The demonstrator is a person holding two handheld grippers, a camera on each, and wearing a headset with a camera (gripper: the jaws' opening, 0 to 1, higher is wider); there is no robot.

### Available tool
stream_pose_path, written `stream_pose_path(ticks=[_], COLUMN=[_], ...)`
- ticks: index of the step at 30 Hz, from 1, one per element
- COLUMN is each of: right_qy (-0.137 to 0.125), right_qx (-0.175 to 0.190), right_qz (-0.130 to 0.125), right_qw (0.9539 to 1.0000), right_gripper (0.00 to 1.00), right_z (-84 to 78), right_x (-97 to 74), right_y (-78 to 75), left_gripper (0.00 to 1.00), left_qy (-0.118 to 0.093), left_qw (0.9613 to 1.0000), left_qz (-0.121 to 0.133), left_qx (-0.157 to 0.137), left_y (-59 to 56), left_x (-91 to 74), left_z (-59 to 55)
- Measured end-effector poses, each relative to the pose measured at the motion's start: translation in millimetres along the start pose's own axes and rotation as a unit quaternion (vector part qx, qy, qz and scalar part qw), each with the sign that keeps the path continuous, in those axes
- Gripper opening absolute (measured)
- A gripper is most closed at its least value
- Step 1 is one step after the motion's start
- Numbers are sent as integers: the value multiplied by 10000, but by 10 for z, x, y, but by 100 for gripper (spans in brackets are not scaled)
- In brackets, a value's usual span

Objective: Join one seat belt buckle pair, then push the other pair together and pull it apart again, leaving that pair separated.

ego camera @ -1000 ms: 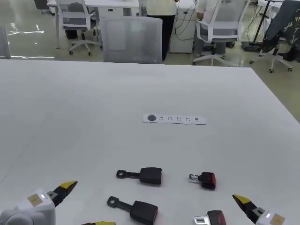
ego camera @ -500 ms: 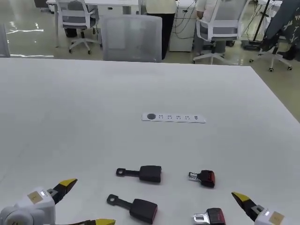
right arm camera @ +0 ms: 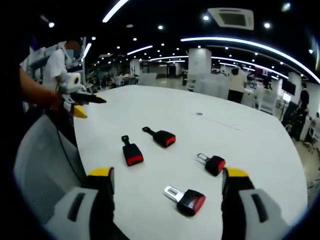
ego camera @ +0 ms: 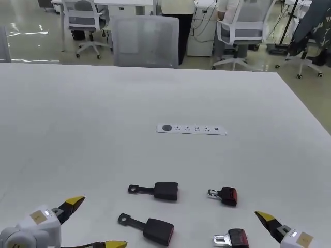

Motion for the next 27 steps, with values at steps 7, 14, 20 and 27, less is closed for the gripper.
stream_pose_path(ticks=[7, 14, 20, 27], right_qy=[21, 30, 29, 50], right_qx=[4, 7, 2, -31], right_qz=[2, 7, 29, 63], right_qw=[10000, 10000, 10000, 10000], right_gripper=[90, 90, 90, 89], right_z=[0, -3, -4, -18], right_x=[0, -8, -3, 21], right_y=[-6, -9, -6, -26], left_gripper=[99, 99, 99, 98], left_qy=[16, 27, 49, 64], left_qw=[10000, 10000, 10000, 9999], left_qz=[-10, -29, -56, -91], left_qx=[20, 37, 58, 98], left_y=[-2, 2, -15, -17], left_x=[9, 19, 28, 55], left_z=[8, 8, 8, 14])
Point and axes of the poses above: the centre of the closed fingertips' face, and the gripper's own axes: x roughly forward along the fingers, y roughly to its left, z roughly out of its top, the point moved 7 cm from there along -x, roughly backward along the fingers, and after that the axes turned 11 degrees about y, right-handed, at the moved point
